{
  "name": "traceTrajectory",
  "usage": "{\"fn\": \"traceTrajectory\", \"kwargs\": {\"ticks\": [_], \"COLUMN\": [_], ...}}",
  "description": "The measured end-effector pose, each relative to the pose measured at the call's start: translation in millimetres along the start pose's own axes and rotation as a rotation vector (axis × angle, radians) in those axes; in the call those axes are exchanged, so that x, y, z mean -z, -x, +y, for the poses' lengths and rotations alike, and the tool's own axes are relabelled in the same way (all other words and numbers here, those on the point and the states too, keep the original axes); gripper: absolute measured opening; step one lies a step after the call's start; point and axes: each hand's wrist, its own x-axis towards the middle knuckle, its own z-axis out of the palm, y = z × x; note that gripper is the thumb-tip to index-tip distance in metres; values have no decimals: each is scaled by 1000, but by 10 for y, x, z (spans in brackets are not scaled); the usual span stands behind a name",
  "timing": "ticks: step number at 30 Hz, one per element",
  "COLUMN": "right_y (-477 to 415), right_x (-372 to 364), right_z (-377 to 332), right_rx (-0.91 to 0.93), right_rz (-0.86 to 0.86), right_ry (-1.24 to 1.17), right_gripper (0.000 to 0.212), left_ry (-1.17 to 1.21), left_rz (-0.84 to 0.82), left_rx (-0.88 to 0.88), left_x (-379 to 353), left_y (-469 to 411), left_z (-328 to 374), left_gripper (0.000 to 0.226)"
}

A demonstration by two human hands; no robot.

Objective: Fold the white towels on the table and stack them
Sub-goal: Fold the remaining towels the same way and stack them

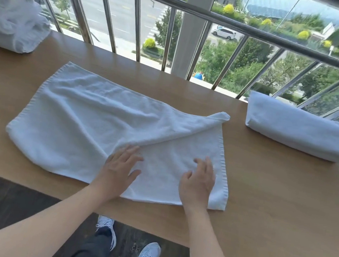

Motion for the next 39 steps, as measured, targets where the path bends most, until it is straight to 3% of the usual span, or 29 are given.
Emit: {"fn": "traceTrajectory", "kwargs": {"ticks": [3, 6, 9, 12, 14, 18, 21, 26, 29, 34, 39], "right_y": [-190, -374, -491, -623, -698, -700, -770, -1048, -1136, -877, -1443], "right_x": [-286, -562, -716, -829, -883, -882, -882, -885, -840, -898, -836], "right_z": [-236, -345, -399, -380, -301, -211, -367, -538, -440, -523, -657], "right_rx": [154, 221, 167, 112, 68, -123, -165, 97, 59, -33, 234], "right_rz": [-221, -257, -174, -103, -71, 3, 29, 3, -70, 18, -32], "right_ry": [62, 283, 343, 406, 485, 517, 445, 436, 453, 387, 354], "right_gripper": [50, 57, 59, 70, 71, 70, 71, 62, 63, 60, 53], "left_ry": [-43, 24, 4, -210, -353, -402, -355, -281, -312, -305, -323], "left_rz": [-32, -32, -70, -164, -134, -113, -130, -122, -97, -106, -99], "left_rx": [30, -35, -87, -71, -80, -36, -70, -174, -210, -167, -94], "left_x": [71, 176, 206, 155, 175, 304, 276, -12, -44, -94, -173], "left_y": [-350, -735, -1202, -1691, -1993, -2436, -2381, -1876, -1831, -1777, -1799], "left_z": [-110, -232, -353, -578, -798, -1008, -847, -445, -445, -369, -293], "left_gripper": [47, 47, 47, 56, 63, 69, 73, 70, 70, 68, 65]}}
